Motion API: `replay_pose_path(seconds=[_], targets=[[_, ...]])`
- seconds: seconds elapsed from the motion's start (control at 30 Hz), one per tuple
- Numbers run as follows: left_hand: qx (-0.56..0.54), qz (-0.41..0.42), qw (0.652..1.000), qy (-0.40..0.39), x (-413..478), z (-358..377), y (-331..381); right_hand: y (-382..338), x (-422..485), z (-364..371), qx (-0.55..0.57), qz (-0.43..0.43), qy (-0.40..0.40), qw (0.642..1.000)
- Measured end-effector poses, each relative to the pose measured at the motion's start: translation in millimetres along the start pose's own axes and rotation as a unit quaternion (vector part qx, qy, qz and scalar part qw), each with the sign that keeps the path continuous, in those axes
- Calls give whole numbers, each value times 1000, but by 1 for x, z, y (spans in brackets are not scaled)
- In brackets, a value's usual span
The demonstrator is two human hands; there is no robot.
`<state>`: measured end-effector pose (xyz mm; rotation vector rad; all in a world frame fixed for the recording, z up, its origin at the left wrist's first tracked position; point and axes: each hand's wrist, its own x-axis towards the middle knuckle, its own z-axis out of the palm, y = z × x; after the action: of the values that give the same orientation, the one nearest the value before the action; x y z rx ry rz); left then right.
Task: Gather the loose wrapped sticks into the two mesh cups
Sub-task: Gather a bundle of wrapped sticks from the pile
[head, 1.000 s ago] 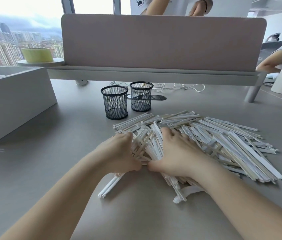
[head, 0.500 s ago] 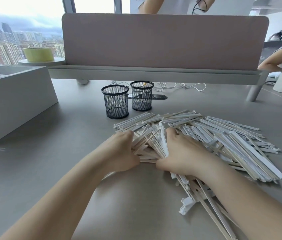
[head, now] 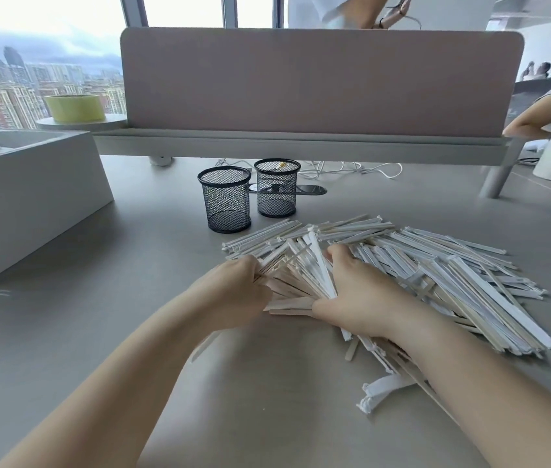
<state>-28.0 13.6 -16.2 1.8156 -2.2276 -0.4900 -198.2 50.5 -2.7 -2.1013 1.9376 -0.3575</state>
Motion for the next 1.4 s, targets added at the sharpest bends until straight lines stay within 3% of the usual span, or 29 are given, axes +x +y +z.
replay_pose_path(seconds=[0.37,0.7,0.93,1.13,1.4], targets=[[-205,-24,978,33,-1,-4,5,15,17,4,116,-34,49,991],[-489,-18,872,-2,2,4,24,6,30,6,176,-99,178,963],[-526,26,850,-7,5,17,41,0,29,17,109,-130,194,966],[-594,52,802,-31,1,17,45,-5,25,25,64,-190,247,948],[-628,15,778,-28,2,17,43,-5,17,21,107,-198,265,938]])
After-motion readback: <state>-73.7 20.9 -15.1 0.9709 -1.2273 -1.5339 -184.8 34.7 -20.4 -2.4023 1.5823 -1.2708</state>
